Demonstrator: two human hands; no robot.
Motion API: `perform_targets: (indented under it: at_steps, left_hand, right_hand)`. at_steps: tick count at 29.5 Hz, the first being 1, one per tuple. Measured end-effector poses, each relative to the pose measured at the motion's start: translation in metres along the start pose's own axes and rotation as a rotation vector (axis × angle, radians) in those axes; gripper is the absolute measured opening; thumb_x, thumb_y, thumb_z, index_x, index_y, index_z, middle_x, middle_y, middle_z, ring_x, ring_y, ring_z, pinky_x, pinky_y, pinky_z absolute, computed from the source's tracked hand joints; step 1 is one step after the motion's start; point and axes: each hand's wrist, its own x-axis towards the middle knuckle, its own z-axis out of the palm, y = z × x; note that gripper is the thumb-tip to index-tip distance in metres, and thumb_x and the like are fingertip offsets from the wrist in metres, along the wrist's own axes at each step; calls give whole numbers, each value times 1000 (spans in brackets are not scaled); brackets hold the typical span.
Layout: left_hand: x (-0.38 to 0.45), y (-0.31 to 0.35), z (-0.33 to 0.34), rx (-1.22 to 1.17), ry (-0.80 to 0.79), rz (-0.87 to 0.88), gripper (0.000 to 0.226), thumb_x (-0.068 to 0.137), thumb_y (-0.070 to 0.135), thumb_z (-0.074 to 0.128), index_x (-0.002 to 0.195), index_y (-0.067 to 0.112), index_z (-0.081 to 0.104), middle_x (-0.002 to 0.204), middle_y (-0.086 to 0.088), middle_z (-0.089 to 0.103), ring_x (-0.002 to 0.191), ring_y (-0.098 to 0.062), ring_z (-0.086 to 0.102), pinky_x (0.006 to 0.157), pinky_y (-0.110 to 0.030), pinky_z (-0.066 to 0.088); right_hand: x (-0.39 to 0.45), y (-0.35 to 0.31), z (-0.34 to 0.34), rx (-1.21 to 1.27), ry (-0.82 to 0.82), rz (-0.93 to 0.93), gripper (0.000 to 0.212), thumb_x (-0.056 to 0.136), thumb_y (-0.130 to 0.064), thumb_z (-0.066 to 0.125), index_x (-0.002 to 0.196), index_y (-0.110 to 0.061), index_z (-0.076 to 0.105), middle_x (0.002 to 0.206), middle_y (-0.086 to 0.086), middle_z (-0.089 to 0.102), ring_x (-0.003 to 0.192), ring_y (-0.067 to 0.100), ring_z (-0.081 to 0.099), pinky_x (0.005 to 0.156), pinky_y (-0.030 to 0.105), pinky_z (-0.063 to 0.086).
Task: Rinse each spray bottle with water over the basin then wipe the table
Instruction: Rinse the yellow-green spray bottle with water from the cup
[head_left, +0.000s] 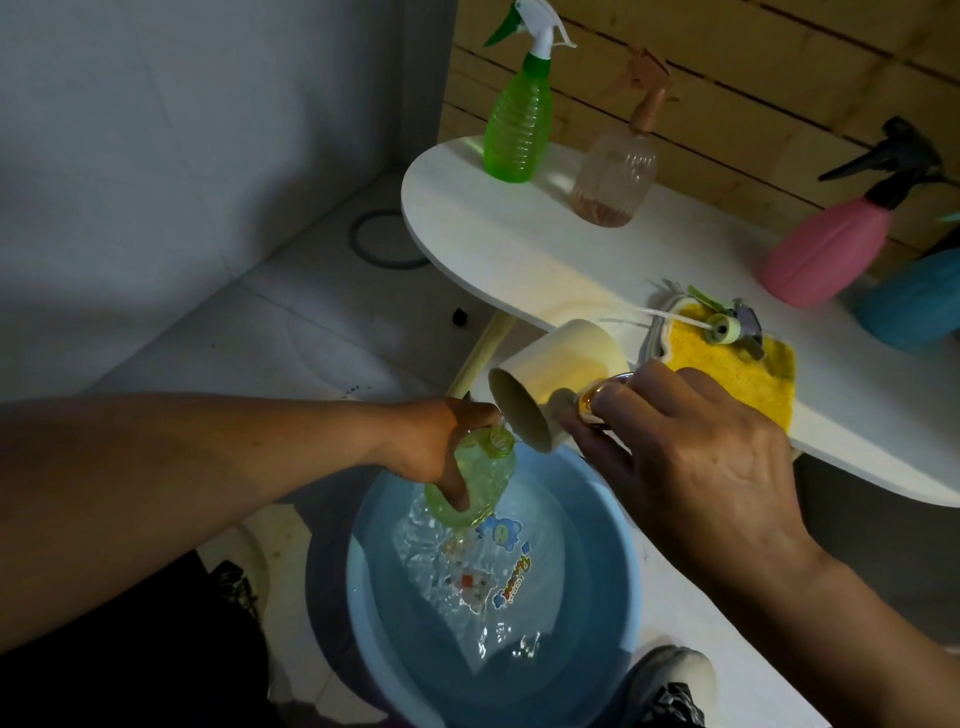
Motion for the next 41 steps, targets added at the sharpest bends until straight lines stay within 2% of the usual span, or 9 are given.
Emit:
perform_targets:
  at_steps: [6,11,17,23,27,32,34,37,41]
  left_hand:
    - [-2,2,-1,-45,-4,20,103,65,33,96,151,38,38,144,14,52,128,-12,54,106,-35,51]
    - [-7,8,-3,-30,14,18,100,69,28,94,152,35,39,135,17,51,121,-11,56,102,-29,51]
    - [-8,3,-3,28,10,6,77,67,26,94,130,31,50,114,7,65,99,-16,67,86,-34,60]
    - [-13,-5,-6,-12,10,0,78,65,18,94,128,27,49,113,6,60,101,-13,62,83,-33,59]
    - [-16,-9,-6,9,-2,-10,75,68,16,93,127,29,49,114,8,56,100,-10,56,69,-18,49]
    - [-16,-9,-6,6,-33,-17,71,70,16,92,124,31,48,109,12,54,92,-7,54,64,-19,43]
    - [-15,-8,-6,6,-31,-17,72,69,17,92,123,32,47,109,12,54,91,-6,53,63,-19,43]
    - [-13,-6,-7,9,-17,-19,73,70,17,91,125,32,47,107,13,54,88,-3,52,61,-17,41]
    - [-13,-4,-7,-9,-4,-5,72,69,18,92,125,31,48,106,15,55,90,-1,54,61,-13,41]
  right_hand:
    - [-5,0,4,-8,10,-52,22,100,-36,62,89,-17,69,84,2,60,72,24,56,59,26,24]
    - [-9,-1,9,65,1,-31,22,100,-37,62,93,-19,71,87,0,64,74,25,61,51,29,39]
    - [-12,-2,15,287,-71,244,29,98,-54,61,87,-28,69,78,-9,58,68,17,56,48,33,44]
    - [-23,8,32,344,-283,452,41,88,-69,51,82,-31,62,73,-15,58,66,9,55,55,31,46]
    - [-28,15,55,333,-428,516,39,89,-68,52,81,-30,59,73,-12,60,68,14,58,59,34,50]
    - [-31,18,111,318,-664,591,45,95,-66,49,78,-26,56,76,-5,62,73,21,58,60,32,42]
    - [-37,19,140,331,-791,619,40,98,-60,48,81,-25,56,85,1,66,77,24,58,63,32,41]
    - [-50,16,177,344,-919,627,29,103,-39,46,99,-19,66,104,8,72,88,26,63,72,30,45]
    - [-78,10,210,332,-919,575,35,106,-35,43,104,-14,70,108,7,73,97,25,67,72,25,37]
